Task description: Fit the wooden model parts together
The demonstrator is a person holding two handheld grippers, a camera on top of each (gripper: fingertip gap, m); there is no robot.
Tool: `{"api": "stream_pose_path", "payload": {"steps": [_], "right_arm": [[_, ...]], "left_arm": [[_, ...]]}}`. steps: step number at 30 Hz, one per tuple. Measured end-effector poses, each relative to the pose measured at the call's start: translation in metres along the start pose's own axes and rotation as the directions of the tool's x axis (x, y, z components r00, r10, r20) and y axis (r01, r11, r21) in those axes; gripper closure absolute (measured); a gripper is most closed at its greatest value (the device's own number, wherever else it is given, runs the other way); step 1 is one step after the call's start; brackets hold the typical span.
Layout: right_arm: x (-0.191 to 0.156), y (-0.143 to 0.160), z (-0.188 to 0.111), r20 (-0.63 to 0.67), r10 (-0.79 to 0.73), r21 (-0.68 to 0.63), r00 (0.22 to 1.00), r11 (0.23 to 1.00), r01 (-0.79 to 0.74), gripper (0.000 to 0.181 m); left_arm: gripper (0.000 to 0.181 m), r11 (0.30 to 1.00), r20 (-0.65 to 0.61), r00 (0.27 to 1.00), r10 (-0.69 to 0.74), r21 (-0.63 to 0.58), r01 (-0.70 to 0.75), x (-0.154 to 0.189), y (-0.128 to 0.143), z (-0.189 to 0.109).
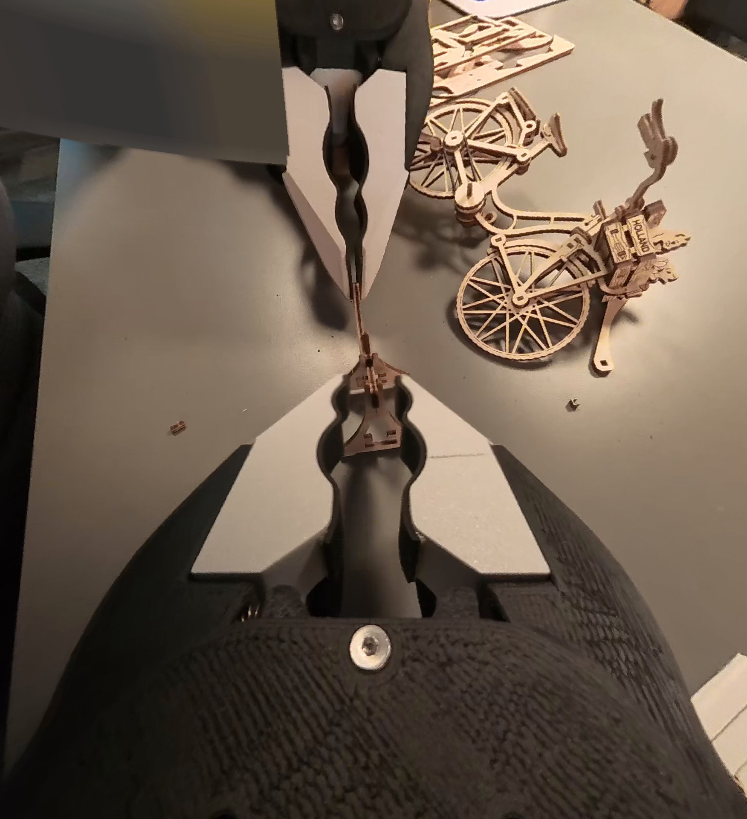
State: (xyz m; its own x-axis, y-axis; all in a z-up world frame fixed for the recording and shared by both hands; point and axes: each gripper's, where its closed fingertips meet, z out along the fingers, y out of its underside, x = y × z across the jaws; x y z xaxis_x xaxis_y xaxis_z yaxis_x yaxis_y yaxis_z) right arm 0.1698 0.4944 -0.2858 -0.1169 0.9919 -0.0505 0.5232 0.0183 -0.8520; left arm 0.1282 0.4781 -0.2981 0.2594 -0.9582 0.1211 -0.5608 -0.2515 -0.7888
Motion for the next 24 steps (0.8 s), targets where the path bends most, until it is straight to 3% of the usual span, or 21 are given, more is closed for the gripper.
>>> {"api": "stream_pose_path", "payload": {"steps": [5,24], "right_arm": [[-0.0002,-0.0008,0.0015,-0.004,-0.017,-0.002,1.0,1.0,0.017,0.175],[0.0007,-0.0021,-0.0005,0.013,0.041,0.014,0.999,0.999,-0.041,0.17]], "left_arm": [[0.179,1.0,0.003,1.0,0.012,-0.004,-0.012,0.0009,0.0002,0.0017],[0.179,1.0,0.008,1.0,0.006,-0.007,-0.006,0.0032,-0.0021,0.0097]]}}
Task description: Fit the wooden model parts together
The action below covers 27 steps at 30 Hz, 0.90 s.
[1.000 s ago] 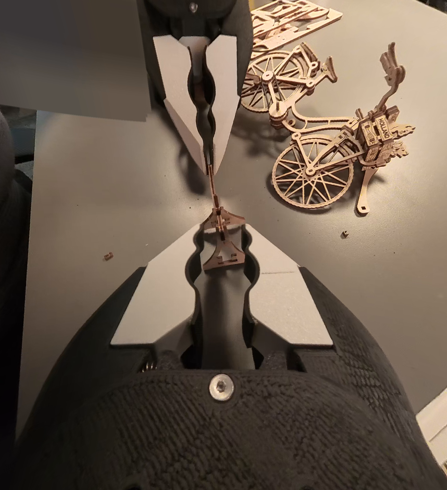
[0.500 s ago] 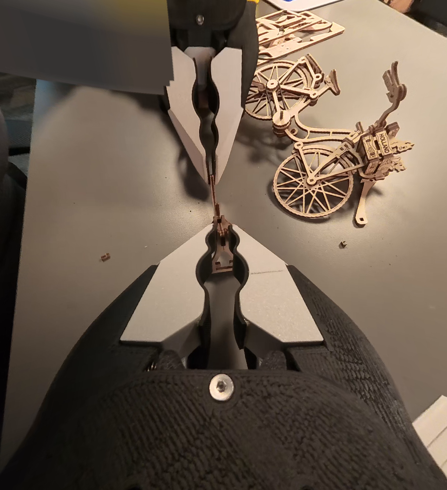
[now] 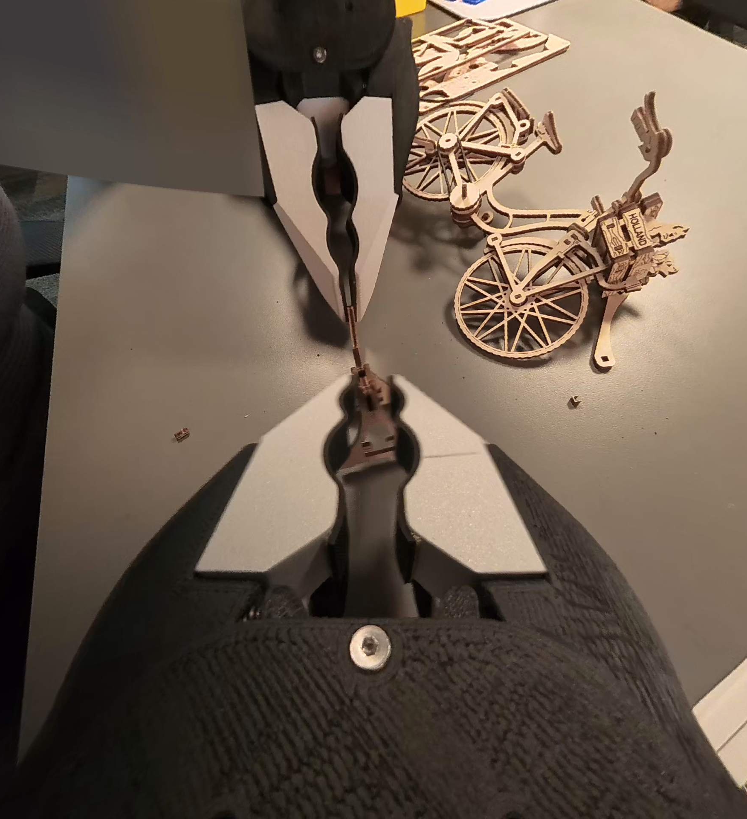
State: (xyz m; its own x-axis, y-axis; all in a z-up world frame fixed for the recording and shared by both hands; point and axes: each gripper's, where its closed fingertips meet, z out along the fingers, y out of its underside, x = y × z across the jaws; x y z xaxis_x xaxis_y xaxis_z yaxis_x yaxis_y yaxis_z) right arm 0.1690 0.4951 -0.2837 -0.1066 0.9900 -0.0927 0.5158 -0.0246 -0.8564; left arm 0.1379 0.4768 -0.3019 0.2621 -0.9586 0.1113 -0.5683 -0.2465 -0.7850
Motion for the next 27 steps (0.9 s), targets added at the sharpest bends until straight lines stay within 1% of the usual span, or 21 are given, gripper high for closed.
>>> {"api": "stream_pose_path", "payload": {"steps": [2,4,7,10,13,15,18,21,23,27], "right_arm": [[0.0,0.001,0.0,0.003,0.004,-0.007,1.0,1.0,-0.004,0.153],[-0.001,0.003,-0.001,0.007,-0.006,-0.013,1.0,1.0,0.007,0.141],[-0.005,0.008,0.003,0.028,-0.038,-0.053,0.999,0.998,0.04,0.133],[-0.006,0.015,0.009,0.048,-0.051,-0.119,0.998,0.991,0.056,0.133],[-0.005,0.018,0.014,0.053,-0.067,-0.151,0.996,0.986,0.074,0.133],[-0.006,0.019,0.015,0.059,-0.069,-0.154,0.996,0.985,0.077,0.136],[-0.006,0.019,0.014,0.067,-0.063,-0.153,0.996,0.986,0.072,0.145],[-0.007,0.018,0.014,0.074,-0.061,-0.149,0.995,0.986,0.072,0.145],[-0.005,0.011,0.01,0.072,-0.041,-0.101,0.997,0.994,0.048,0.146],[-0.005,-0.011,-0.002,0.101,0.006,0.061,0.995,0.998,-0.012,0.148]], "left_arm": [[0.179,1.0,0.001,1.0,0.004,0.0,-0.004,0.0,0.0,0.0],[0.179,1.0,0.0,1.0,0.004,-0.001,-0.004,0.0,0.0,0.0],[0.179,1.0,-0.002,1.0,0.007,-0.001,-0.007,0.001,0.0,0.0],[0.179,1.0,-0.003,1.0,0.011,-0.004,-0.011,0.001,0.001,0.001],[0.179,1.0,-0.003,1.0,0.014,-0.006,-0.014,0.001,0.001,0.001],[0.179,1.0,-0.003,1.0,0.015,-0.006,-0.015,0.001,0.001,0.001],[0.179,1.0,-0.006,1.0,0.02,-0.006,-0.02,0.002,0.001,0.001],[0.179,1.0,0.002,1.0,0.022,0.012,-0.022,0.0,-0.001,0.0],[0.179,0.999,-0.002,1.0,0.016,0.038,-0.015,0.0,-0.005,-0.003],[0.179,0.993,-0.018,1.0,-0.005,0.119,0.007,0.0,-0.019,-0.015]]}}
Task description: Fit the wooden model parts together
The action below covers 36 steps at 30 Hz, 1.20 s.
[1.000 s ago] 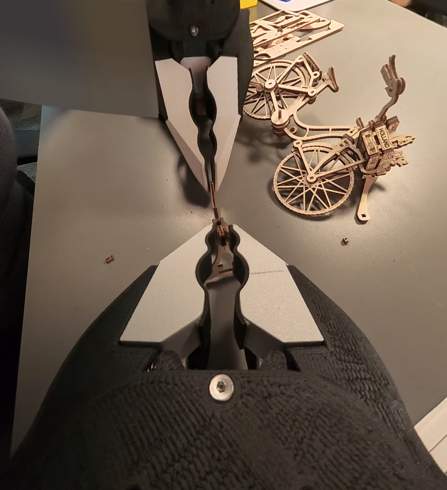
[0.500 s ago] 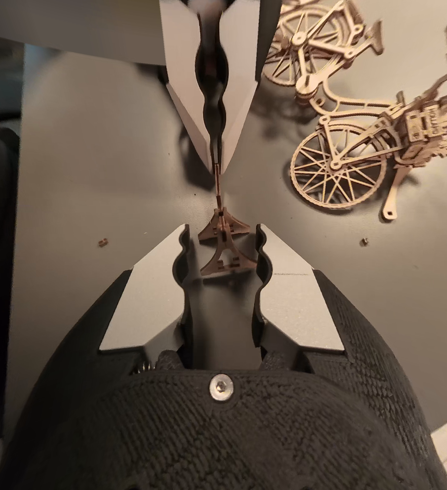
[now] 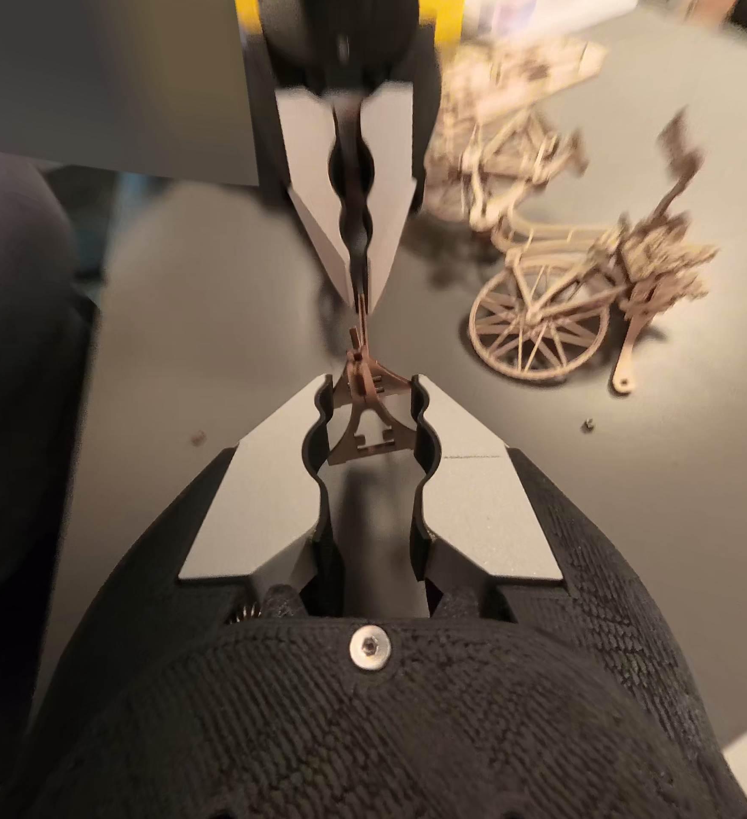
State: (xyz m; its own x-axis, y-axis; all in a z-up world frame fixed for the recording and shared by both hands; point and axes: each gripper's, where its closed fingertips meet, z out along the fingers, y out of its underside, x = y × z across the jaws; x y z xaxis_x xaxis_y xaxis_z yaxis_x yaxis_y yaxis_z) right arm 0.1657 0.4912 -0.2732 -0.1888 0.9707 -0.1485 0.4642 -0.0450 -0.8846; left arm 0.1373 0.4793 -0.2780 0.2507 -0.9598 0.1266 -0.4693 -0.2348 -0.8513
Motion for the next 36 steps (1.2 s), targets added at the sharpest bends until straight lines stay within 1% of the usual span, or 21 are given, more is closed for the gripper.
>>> {"api": "stream_pose_path", "payload": {"steps": [2,7,12,15,20,26,36], "right_arm": [[-0.002,-0.008,-0.003,0.021,0.014,0.057,1.0,0.998,-0.015,0.149],[-0.001,-0.021,-0.007,0.046,0.058,0.15,0.997,0.987,-0.064,0.149],[0.001,-0.043,-0.017,0.086,0.115,0.294,0.99,0.946,-0.135,0.149],[0.001,-0.052,-0.02,0.099,0.128,0.351,0.987,0.924,-0.155,0.149],[0.003,-0.057,-0.022,0.101,0.135,0.387,0.986,0.907,-0.164,0.15],[0.001,-0.056,-0.021,0.09,0.099,0.381,0.991,0.916,-0.126,0.15],[0.006,-0.05,-0.017,0.026,0.081,0.342,0.996,0.936,-0.085,0.15]], "left_arm": [[0.179,0.999,-0.003,1.0,-0.001,0.033,0.001,0.0,-0.007,-0.005],[0.179,0.995,-0.021,0.999,-0.042,0.087,0.044,0.0,-0.014,-0.01],[0.179,0.978,-0.045,0.995,-0.085,0.188,0.091,-0.001,-0.031,-0.021],[0.179,0.972,-0.042,0.995,-0.093,0.213,0.099,-0.002,-0.035,-0.024],[0.179,0.978,-0.011,0.999,-0.043,0.202,0.044,-0.001,-0.036,-0.025],[0.179,0.986,0.06,0.997,0.048,0.158,-0.057,0.0,-0.036,-0.025],[0.179,0.995,0.131,0.991,0.02,0.099,-0.033,-0.009,-0.03,-0.022]]}}
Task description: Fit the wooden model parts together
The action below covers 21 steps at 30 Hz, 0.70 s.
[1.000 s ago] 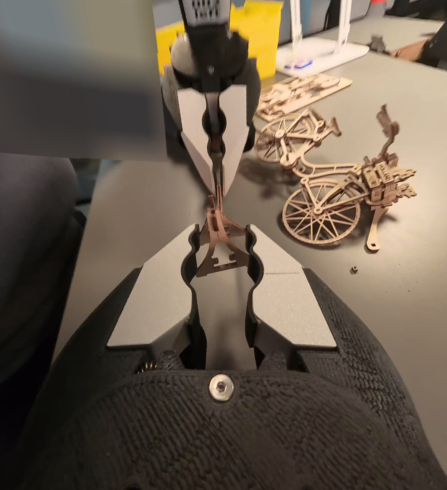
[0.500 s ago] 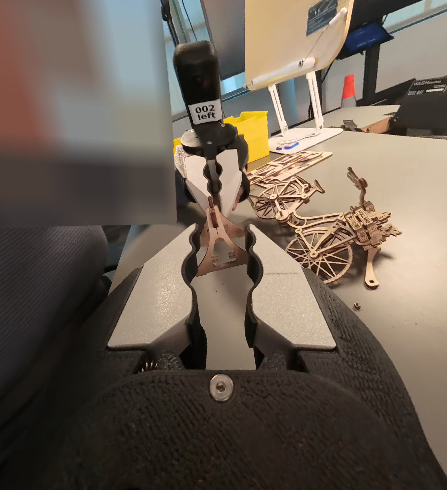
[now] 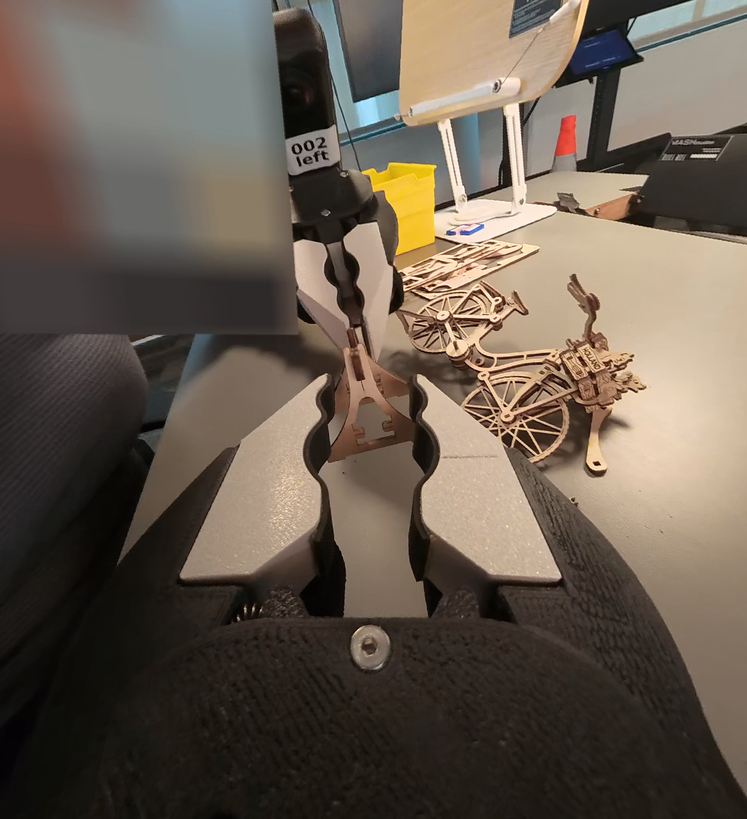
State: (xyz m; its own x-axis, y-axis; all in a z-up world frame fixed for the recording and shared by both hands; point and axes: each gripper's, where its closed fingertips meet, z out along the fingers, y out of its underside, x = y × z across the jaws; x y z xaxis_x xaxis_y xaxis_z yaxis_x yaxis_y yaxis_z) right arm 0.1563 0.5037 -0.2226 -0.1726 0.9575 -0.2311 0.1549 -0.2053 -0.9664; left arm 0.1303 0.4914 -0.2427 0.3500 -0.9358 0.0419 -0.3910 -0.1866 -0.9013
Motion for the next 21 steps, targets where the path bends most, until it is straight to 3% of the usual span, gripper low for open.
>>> {"api": "stream_pose_path", "payload": {"steps": [16,21], "right_arm": [[0.0,0.006,0.004,-0.012,-0.022,-0.038,1.0,0.999,0.022,0.15],[-0.004,0.012,0.002,-0.061,-0.117,-0.082,0.991,0.99,0.112,0.15]], "left_arm": [[0.179,0.996,-0.041,0.998,0.052,-0.066,-0.055,0.009,0.011,0.003],[0.179,0.996,-0.024,0.997,0.07,-0.05,-0.071,0.01,0.015,0.009]]}}
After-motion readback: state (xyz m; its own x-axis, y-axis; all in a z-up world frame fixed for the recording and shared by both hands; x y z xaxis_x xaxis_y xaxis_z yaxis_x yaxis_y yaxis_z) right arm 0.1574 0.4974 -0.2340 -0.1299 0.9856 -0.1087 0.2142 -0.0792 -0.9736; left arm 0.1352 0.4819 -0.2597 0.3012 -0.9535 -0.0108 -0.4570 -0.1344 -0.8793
